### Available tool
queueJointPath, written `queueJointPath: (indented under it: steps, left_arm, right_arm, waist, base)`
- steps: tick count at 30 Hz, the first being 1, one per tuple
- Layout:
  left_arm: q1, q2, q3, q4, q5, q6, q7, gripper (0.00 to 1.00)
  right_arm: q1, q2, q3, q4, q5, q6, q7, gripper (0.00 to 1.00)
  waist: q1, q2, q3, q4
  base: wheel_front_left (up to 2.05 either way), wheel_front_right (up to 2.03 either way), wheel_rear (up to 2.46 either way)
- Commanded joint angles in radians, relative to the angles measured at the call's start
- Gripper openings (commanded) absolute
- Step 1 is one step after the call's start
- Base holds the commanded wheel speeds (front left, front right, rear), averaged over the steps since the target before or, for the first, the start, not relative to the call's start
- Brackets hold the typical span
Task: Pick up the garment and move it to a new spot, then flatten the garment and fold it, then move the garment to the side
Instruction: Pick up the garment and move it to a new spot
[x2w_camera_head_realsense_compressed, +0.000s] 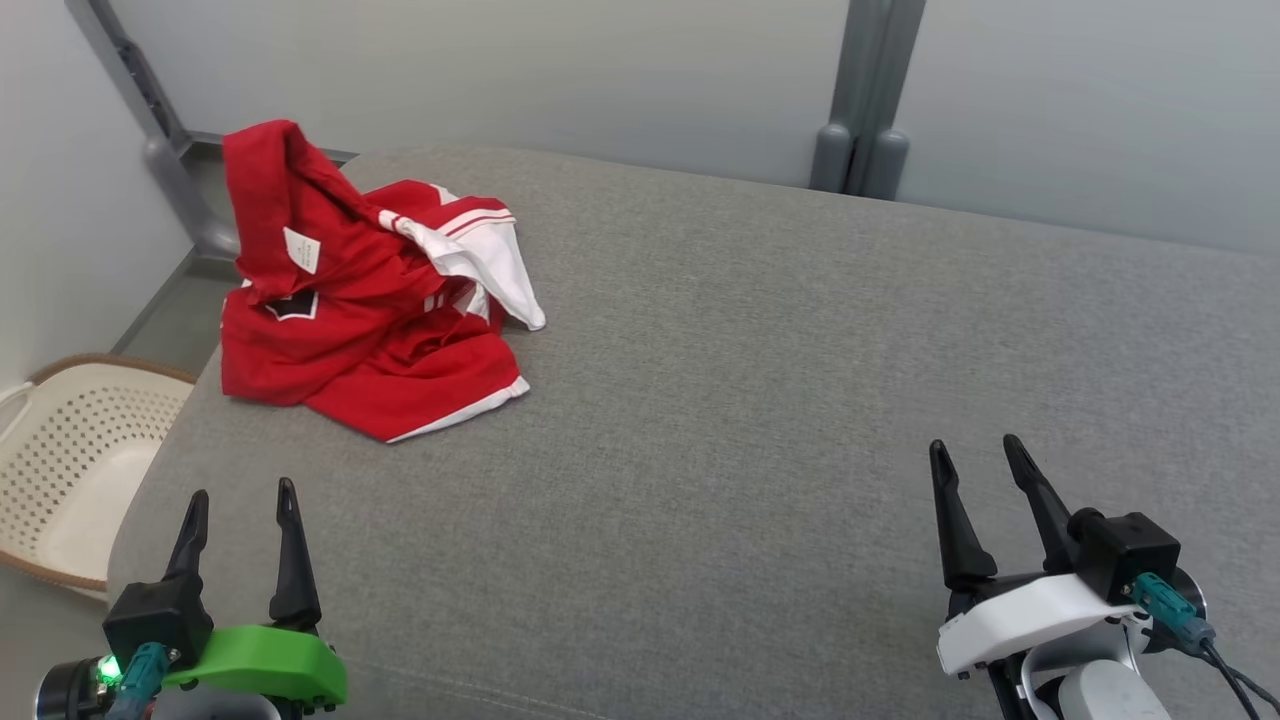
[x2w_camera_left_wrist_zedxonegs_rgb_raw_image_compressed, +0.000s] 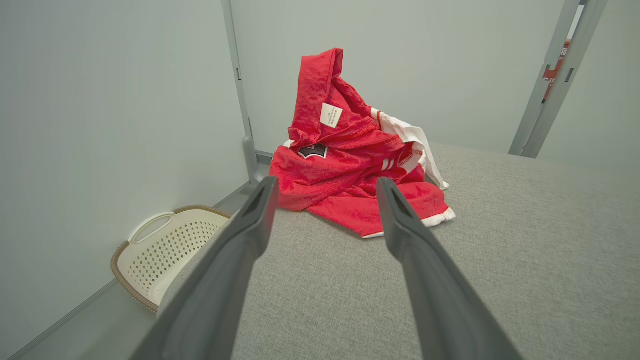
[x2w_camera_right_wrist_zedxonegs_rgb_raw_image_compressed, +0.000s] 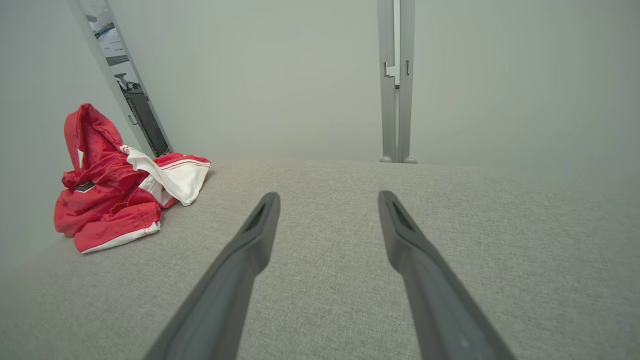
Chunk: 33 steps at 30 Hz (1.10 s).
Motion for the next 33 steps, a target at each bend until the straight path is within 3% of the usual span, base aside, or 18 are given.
queueJointPath:
  steps: [1,16,26,33]
  left_arm:
    - [0.008,0.007,0.001,0.002,-0.008,0.004,-0.001,1.00]
    - [0.012,0.019,0.010,0.017,-0.022,0.019,-0.017,1.00]
    - [-0.012,0.032,0.016,0.020,-0.036,0.022,-0.021,1.00]
    - [-0.079,0.059,0.042,0.004,-0.063,0.013,-0.028,1.00]
  right_arm:
    - [-0.008,-0.004,0.001,0.002,-0.004,0.000,-0.003,1.00]
    - [-0.016,-0.004,0.014,0.005,-0.006,0.000,-0.003,1.00]
    - [-0.015,-0.004,0.020,0.011,-0.007,0.000,-0.003,1.00]
    - [-0.039,-0.005,0.008,-0.002,-0.038,0.000,-0.003,1.00]
  waist:
    - [0.0000,0.0000,0.007,0.050]
    - [0.0000,0.0000,0.018,0.145]
    - [0.0000,0.0000,0.018,0.128]
    - [0.0000,0.0000,0.070,0.073]
  base:
    - [0.00,0.00,0.00]
    - [0.00,0.00,0.00]
    - [0.00,0.00,0.00]
    - [0.00,0.00,0.00]
